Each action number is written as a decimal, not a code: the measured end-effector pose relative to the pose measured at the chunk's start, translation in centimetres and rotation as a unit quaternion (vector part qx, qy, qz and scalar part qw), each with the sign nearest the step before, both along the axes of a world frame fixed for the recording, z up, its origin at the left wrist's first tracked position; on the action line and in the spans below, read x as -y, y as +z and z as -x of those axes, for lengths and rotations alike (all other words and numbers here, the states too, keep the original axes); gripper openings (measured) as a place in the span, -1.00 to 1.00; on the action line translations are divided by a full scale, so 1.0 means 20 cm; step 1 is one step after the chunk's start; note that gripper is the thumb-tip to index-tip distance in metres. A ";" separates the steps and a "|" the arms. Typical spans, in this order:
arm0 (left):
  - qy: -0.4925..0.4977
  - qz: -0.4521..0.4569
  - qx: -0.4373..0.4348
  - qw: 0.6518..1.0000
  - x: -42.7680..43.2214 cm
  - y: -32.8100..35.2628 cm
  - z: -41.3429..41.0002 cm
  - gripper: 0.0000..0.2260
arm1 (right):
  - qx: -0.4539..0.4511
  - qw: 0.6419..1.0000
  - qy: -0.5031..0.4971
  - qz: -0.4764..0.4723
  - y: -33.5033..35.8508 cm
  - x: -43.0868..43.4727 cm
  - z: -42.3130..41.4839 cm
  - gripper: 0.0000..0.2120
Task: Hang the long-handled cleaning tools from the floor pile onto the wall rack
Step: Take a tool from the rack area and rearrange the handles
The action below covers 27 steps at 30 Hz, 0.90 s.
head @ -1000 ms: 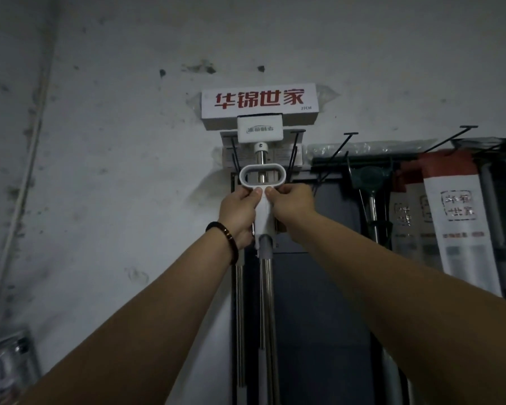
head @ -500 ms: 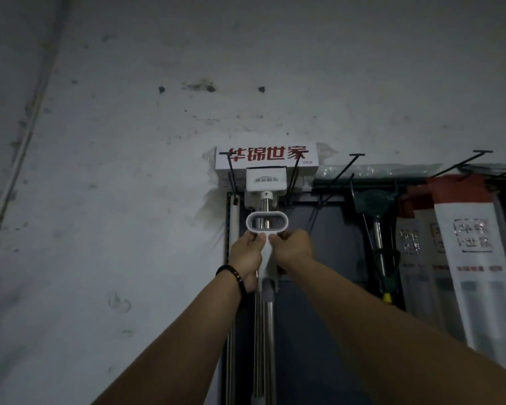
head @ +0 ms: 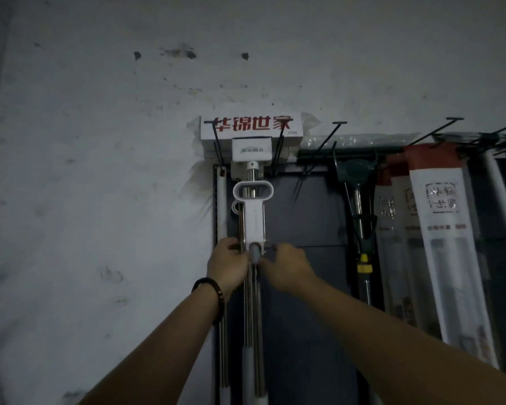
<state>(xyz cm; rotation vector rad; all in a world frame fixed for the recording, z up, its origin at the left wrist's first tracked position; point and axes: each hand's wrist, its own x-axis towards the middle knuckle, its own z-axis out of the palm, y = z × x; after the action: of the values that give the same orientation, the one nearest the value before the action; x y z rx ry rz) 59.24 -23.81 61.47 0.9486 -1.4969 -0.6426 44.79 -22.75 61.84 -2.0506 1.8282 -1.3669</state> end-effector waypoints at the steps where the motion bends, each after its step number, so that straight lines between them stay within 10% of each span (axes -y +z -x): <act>1: 0.013 -0.009 0.004 1.000 -0.02 -0.08 -0.02 -0.64 | 0.005 1.000 0.002 -0.014 -0.10 -0.04 0.01 -0.51; 7: -0.034 -0.135 0.004 0.990 -0.18 -0.70 -0.05 -0.85 | 0.089 0.986 0.078 -0.119 -0.83 -0.28 0.10 -0.90; 14: -0.077 -0.298 0.007 0.951 -0.54 -1.63 -0.03 -0.89 | 0.215 0.937 0.103 -0.256 -1.73 -0.49 0.20 -0.79; 20: -0.024 -0.432 -0.039 0.901 -0.84 -2.39 0.07 -0.93 | 0.324 0.832 0.077 -0.443 -2.46 -0.66 0.36 -0.86; 27: 0.013 -0.602 -0.040 0.797 -1.18 -2.95 0.21 -0.86 | 0.253 0.710 0.064 -0.654 -3.21 -0.92 0.55 -0.74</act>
<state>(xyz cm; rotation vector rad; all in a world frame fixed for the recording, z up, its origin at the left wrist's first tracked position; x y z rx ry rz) 55.05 -0.19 2.56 1.8373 -0.8626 -1.6731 33.76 -4.29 -2.28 -0.8576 1.5083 -0.2125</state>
